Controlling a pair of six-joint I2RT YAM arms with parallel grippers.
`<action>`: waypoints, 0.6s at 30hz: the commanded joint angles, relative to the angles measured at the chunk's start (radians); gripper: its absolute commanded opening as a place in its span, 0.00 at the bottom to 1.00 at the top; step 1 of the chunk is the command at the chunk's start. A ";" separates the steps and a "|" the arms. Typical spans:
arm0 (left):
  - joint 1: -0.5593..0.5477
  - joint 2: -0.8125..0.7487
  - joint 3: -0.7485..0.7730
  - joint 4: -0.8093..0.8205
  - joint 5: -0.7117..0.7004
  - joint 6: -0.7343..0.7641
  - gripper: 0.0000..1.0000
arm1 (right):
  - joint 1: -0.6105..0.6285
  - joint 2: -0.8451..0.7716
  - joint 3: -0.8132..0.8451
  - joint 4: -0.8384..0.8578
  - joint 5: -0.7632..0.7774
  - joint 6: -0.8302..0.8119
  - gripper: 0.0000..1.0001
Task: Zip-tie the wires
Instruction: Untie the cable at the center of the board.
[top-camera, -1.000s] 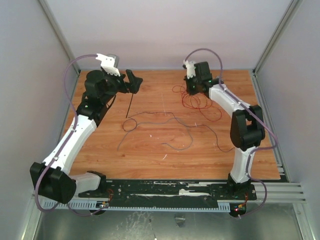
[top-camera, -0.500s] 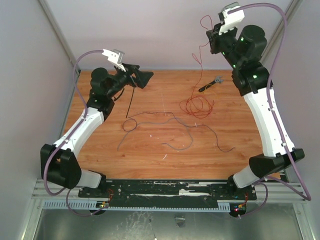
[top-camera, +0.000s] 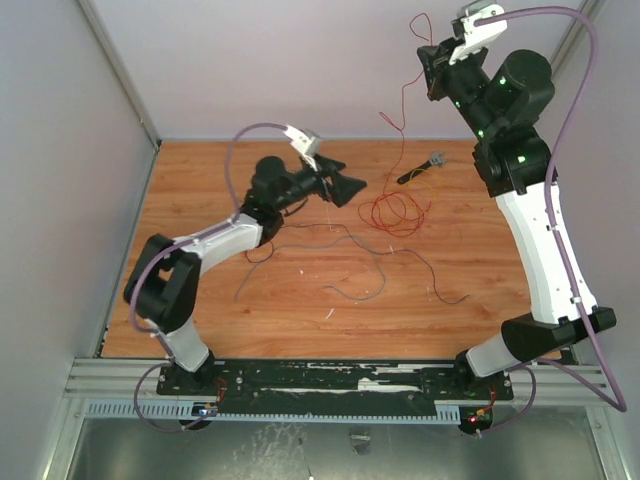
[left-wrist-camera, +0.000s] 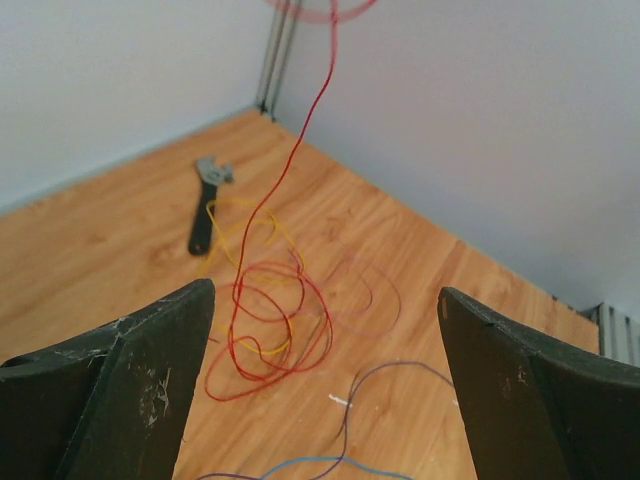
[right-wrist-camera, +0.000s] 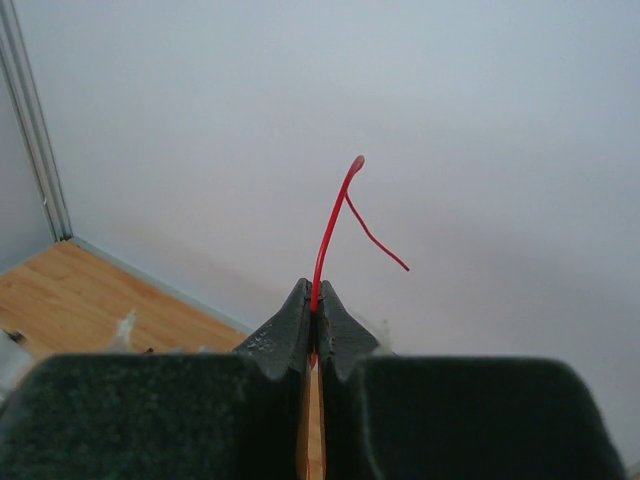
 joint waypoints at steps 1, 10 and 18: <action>-0.076 0.122 0.077 0.049 -0.127 0.088 0.98 | 0.001 -0.065 0.030 0.033 -0.012 0.010 0.00; -0.124 0.472 0.392 0.000 -0.163 0.052 0.85 | 0.002 -0.154 -0.032 0.048 -0.020 0.044 0.00; -0.171 0.653 0.613 -0.100 -0.119 0.086 0.66 | 0.002 -0.208 -0.050 0.046 -0.004 0.019 0.00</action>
